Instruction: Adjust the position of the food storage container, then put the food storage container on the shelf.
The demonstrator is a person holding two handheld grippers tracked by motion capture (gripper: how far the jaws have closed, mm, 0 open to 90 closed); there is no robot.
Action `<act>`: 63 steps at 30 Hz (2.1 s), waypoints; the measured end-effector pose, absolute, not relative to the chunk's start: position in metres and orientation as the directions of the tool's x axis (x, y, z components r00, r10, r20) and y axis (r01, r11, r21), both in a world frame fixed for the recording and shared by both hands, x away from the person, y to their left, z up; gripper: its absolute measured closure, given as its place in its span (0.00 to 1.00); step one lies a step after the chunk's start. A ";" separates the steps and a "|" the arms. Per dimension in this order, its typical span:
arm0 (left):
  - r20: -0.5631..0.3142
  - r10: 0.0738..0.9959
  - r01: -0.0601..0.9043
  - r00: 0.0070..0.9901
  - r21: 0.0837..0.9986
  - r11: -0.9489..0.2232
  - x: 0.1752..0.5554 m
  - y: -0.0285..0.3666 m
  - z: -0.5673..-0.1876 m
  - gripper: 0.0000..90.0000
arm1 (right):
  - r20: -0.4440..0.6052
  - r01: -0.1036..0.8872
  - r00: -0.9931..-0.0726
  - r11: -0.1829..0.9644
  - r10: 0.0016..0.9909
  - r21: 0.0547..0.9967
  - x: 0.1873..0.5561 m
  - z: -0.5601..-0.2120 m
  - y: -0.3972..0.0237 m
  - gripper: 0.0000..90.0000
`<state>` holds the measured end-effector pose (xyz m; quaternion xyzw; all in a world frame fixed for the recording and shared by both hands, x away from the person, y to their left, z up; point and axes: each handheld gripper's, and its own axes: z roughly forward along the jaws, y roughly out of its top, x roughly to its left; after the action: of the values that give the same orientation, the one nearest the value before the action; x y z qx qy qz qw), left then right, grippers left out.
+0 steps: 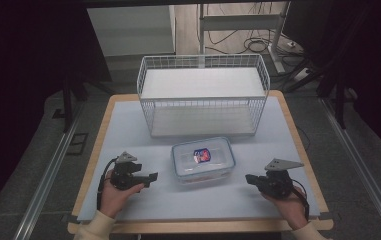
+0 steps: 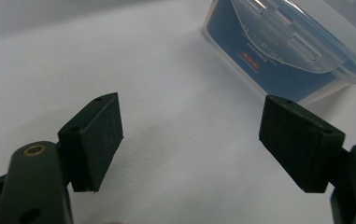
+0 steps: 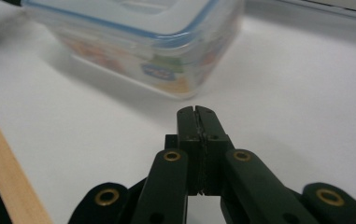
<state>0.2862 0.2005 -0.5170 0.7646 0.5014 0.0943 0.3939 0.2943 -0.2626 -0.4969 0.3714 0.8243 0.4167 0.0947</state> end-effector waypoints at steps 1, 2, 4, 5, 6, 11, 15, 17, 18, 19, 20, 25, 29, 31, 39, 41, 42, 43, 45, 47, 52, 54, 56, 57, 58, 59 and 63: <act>-0.242 0.845 0.690 0.478 0.698 -0.190 0.286 0.200 -0.517 0.24 | 0.162 0.538 -0.703 0.368 0.693 0.758 0.296 -0.497 -0.265 0.94; -0.215 0.856 0.685 0.470 0.701 -0.200 0.285 0.199 -0.516 0.23 | 0.165 0.538 -0.700 0.362 0.695 0.761 0.297 -0.497 -0.266 0.86; -0.147 0.869 0.662 0.472 0.710 -0.239 0.283 0.195 -0.513 0.23 | 0.163 0.541 -0.694 0.359 0.701 0.761 0.299 -0.498 -0.266 0.65; -0.147 0.869 0.662 0.472 0.710 -0.239 0.283 0.195 -0.513 0.23 | 0.163 0.541 -0.694 0.359 0.701 0.761 0.299 -0.498 -0.266 0.65; -0.163 0.863 0.660 0.477 0.716 -0.230 0.282 0.194 -0.511 0.23 | 0.164 0.540 -0.695 0.359 0.700 0.761 0.300 -0.498 -0.266 0.59; -0.193 0.857 0.667 0.479 0.714 -0.212 0.282 0.194 -0.511 0.23 | 0.184 0.541 -0.682 0.318 0.708 0.778 0.305 -0.495 -0.267 0.35; -0.220 0.850 0.676 0.478 0.710 -0.196 0.283 0.194 -0.511 0.23 | 0.207 0.552 -0.685 0.312 0.698 0.773 0.309 -0.494 -0.268 0.14; -0.231 0.844 0.677 0.483 0.710 -0.193 0.283 0.194 -0.510 0.23 | 0.209 0.553 -0.685 0.310 0.698 0.773 0.310 -0.493 -0.268 0.14; -0.241 0.841 0.679 0.485 0.710 -0.189 0.283 0.194 -0.509 0.23 | 0.210 0.554 -0.683 0.309 0.700 0.773 0.311 -0.493 -0.268 0.13; -0.267 0.832 0.682 0.487 0.711 -0.172 0.284 0.194 -0.507 0.23 | 0.221 0.565 -0.682 0.311 0.697 0.764 0.313 -0.490 -0.269 0.12; -0.267 0.832 0.682 0.487 0.711 -0.172 0.284 0.194 -0.507 0.23 | 0.221 0.565 -0.682 0.311 0.697 0.764 0.313 -0.490 -0.269 0.12; -0.317 0.818 0.691 0.480 0.711 -0.131 0.287 0.192 -0.502 0.22 | 0.231 0.562 -0.725 0.363 0.649 0.743 0.318 -0.479 -0.267 0.17; -0.380 0.791 0.707 0.479 0.701 -0.091 0.289 0.189 -0.499 0.21 | 0.227 0.562 -0.719 0.357 0.657 0.746 0.320 -0.478 -0.266 0.19; -0.420 0.774 0.715 0.473 0.697 -0.059 0.292 0.185 -0.496 0.21 | 0.248 0.576 -0.711 0.341 0.658 0.743 0.322 -0.477 -0.266 0.19; -0.493 0.730 0.734 0.473 0.679 -0.018 0.306 0.172 -0.496 0.20 | 0.268 0.581 -0.706 0.320 0.655 0.748 0.324 -0.476 -0.263 0.19; -0.526 0.713 0.749 0.465 0.663 0.000 0.310 0.168 -0.498 0.20 | 0.266 0.580 -0.707 0.321 0.656 0.749 0.324 -0.476 -0.263 0.19; -0.538 0.707 0.756 0.460 0.655 0.006 0.311 0.167 -0.500 0.20 | 0.266 0.580 -0.707 0.321 0.656 0.749 0.324 -0.476 -0.263 0.19; -0.550 0.698 0.762 0.459 0.647 0.009 0.313 0.165 -0.501 0.20 | 0.265 0.579 -0.707 0.320 0.656 0.750 0.324 -0.476 -0.263 0.19; -0.565 0.691 0.771 0.452 0.636 0.016 0.316 0.163 -0.505 0.19 | 0.265 0.579 -0.705 0.318 0.658 0.751 0.323 -0.475 -0.263 0.19; -0.580 0.683 0.781 0.444 0.624 0.022 0.318 0.159 -0.508 0.19 | 0.263 0.576 -0.706 0.317 0.658 0.753 0.323 -0.475 -0.263 0.19; -0.624 0.648 0.807 0.436 0.590 0.026 0.325 0.149 -0.516 0.19 | 0.256 0.572 -0.706 0.319 0.661 0.756 0.323 -0.475 -0.263 0.19; -0.636 0.638 0.814 0.434 0.581 0.025 0.325 0.147 -0.518 0.20 | 0.254 0.572 -0.705 0.320 0.662 0.755 0.323 -0.475 -0.263 0.19; -0.635 0.636 0.816 0.439 0.578 0.014 0.326 0.145 -0.519 0.21 | 0.253 0.572 -0.705 0.320 0.663 0.755 0.323 -0.475 -0.263 0.19; -0.635 0.636 0.816 0.439 0.578 0.014 0.326 0.145 -0.519 0.21 | 0.253 0.572 -0.705 0.320 0.663 0.755 0.323 -0.475 -0.263 0.19; -0.645 0.624 0.821 0.442 0.571 0.010 0.326 0.143 -0.520 0.21 | 0.251 0.572 -0.704 0.320 0.665 0.755 0.323 -0.475 -0.264 0.19; -0.645 0.624 0.821 0.442 0.571 0.010 0.326 0.143 -0.520 0.21 | 0.251 0.572 -0.704 0.320 0.665 0.755 0.323 -0.475 -0.264 0.19; -0.656 0.621 0.828 0.430 0.560 0.018 0.326 0.143 -0.521 0.23 | 0.251 0.576 -0.698 0.317 0.670 0.754 0.323 -0.474 -0.264 0.19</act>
<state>0.3259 0.1435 -0.5206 0.6925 0.5231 -0.1070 0.4852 0.3231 -0.2643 -0.4744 0.3847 0.8097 0.4400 0.0538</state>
